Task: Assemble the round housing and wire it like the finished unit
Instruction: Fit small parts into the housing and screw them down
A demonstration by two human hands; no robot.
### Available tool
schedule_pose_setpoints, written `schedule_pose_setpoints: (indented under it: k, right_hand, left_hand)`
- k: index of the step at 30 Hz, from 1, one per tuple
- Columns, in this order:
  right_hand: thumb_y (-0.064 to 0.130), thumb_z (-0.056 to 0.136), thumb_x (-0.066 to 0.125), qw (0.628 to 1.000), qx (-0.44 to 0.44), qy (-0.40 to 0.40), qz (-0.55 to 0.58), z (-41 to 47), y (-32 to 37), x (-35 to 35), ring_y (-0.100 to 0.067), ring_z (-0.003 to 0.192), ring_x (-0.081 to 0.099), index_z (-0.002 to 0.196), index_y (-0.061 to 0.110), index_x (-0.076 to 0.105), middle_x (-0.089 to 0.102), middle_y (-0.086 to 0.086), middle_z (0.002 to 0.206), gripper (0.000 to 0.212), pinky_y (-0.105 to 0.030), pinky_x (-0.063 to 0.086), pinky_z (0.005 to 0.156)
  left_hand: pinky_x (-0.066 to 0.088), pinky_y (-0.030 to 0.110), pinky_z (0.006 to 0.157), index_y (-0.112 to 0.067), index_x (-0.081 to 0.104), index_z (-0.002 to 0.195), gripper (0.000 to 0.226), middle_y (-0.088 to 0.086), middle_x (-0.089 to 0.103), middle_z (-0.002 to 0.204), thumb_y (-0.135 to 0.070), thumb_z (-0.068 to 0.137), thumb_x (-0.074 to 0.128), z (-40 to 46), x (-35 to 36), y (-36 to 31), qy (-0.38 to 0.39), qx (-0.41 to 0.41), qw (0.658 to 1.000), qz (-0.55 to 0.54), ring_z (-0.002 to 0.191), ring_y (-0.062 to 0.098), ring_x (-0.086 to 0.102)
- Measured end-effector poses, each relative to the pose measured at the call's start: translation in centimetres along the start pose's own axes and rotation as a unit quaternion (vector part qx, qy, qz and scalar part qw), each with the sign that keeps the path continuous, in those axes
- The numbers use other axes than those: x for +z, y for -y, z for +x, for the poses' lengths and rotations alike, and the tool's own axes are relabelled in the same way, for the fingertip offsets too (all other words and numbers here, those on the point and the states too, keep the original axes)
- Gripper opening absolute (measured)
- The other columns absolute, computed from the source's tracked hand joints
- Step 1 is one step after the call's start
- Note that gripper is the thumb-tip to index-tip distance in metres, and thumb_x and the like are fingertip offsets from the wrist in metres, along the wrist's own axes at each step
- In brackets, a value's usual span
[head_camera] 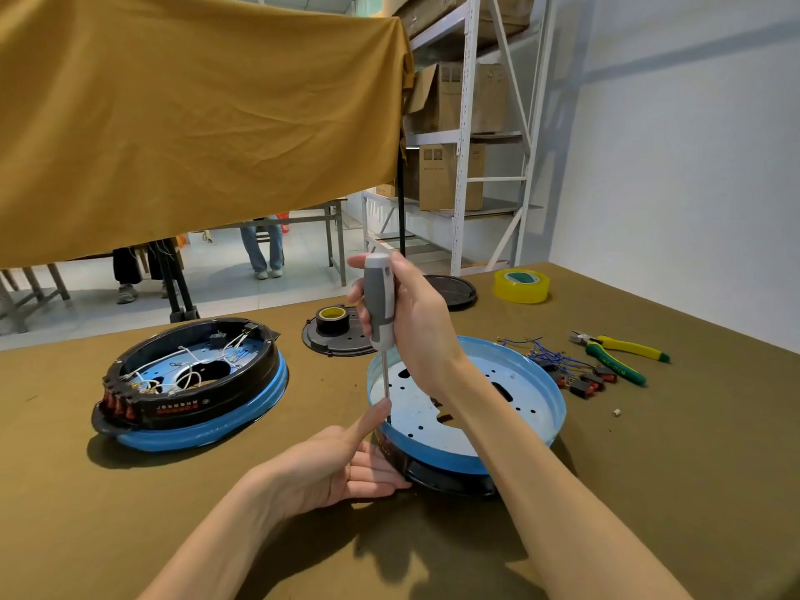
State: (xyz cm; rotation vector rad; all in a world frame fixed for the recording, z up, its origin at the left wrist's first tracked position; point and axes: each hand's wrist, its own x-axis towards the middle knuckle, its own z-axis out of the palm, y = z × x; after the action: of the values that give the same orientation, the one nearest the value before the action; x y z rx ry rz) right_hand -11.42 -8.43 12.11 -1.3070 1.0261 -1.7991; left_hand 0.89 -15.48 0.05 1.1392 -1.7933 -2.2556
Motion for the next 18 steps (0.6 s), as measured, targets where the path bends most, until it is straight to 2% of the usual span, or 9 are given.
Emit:
schedule_pose_setpoints:
  k: [2,4,7,10,13,15,18]
  right_hand:
    - [0.041,0.097,0.046,1.0,-0.001,0.008,-0.018,0.4,-0.2,-0.3,-0.018,0.072,0.059,0.116,0.008,0.065,0.066,-0.011,0.091,0.042,-0.033,0.05,0.065]
    - [0.035,0.1,0.057,0.999,-0.015,0.002,-0.038,0.5,-0.3,-0.5,-0.022,0.074,0.065,0.12,0.003,0.057,0.068,-0.01,0.093,0.038,-0.036,0.056,0.066]
    - [0.027,0.101,0.063,0.999,-0.022,-0.008,-0.033,0.8,-0.6,-0.5,-0.021,0.062,0.061,0.131,0.003,0.044,0.069,-0.007,0.086,0.043,-0.035,0.053,0.058]
    - [0.041,0.103,0.05,1.0,-0.003,0.01,-0.008,1.0,-0.5,-0.6,-0.017,0.057,0.048,0.121,0.004,0.052,0.062,-0.007,0.077,0.041,-0.032,0.042,0.055]
    - [0.042,0.109,0.033,0.998,0.041,0.044,0.024,1.4,-0.2,-0.7,-0.018,0.062,0.05,0.109,0.006,0.064,0.06,-0.008,0.077,0.047,-0.031,0.043,0.059]
    - [0.038,0.11,0.039,0.998,0.051,0.041,0.002,1.7,-0.1,-0.7,-0.019,0.065,0.057,0.107,0.005,0.063,0.064,-0.009,0.082,0.04,-0.033,0.05,0.062]
    - [0.027,0.104,0.057,0.999,0.027,0.03,-0.034,2.3,-0.2,-0.7,-0.023,0.067,0.064,0.111,0.005,0.051,0.069,-0.01,0.089,0.024,-0.037,0.057,0.061]
  left_hand:
    - [0.063,0.033,0.076,0.003,0.06,0.123,0.111,0.024,0.075,0.111,-0.08,0.053,0.083,0.0,0.0,0.0,0.002,0.0,1.0,-0.003,0.105,0.031,0.074]
    - [0.062,0.032,0.077,0.004,0.06,0.124,0.111,0.024,0.074,0.111,-0.079,0.054,0.083,0.0,0.0,0.0,0.004,0.001,1.0,-0.001,0.106,0.031,0.074]
    - [0.062,0.032,0.079,0.003,0.059,0.125,0.113,0.023,0.074,0.112,-0.081,0.053,0.082,-0.1,-0.2,-0.1,0.008,-0.004,1.0,0.004,0.107,0.03,0.074]
    - [0.062,0.032,0.079,0.002,0.058,0.126,0.113,0.023,0.074,0.113,-0.08,0.053,0.082,-0.1,-0.2,-0.3,0.011,-0.011,1.0,0.004,0.107,0.03,0.074]
    - [0.062,0.032,0.077,0.002,0.06,0.124,0.111,0.023,0.075,0.112,-0.08,0.053,0.082,-0.3,-0.1,-0.5,0.001,-0.017,1.0,0.0,0.105,0.03,0.074]
    - [0.063,0.032,0.077,0.003,0.062,0.122,0.107,0.024,0.075,0.11,-0.079,0.055,0.081,-0.4,0.1,-0.5,-0.01,-0.017,1.0,-0.006,0.104,0.03,0.075]
    - [0.063,0.032,0.074,0.004,0.064,0.117,0.102,0.024,0.076,0.106,-0.076,0.057,0.079,-0.5,0.6,-0.6,-0.041,-0.015,0.999,-0.027,0.098,0.031,0.076]
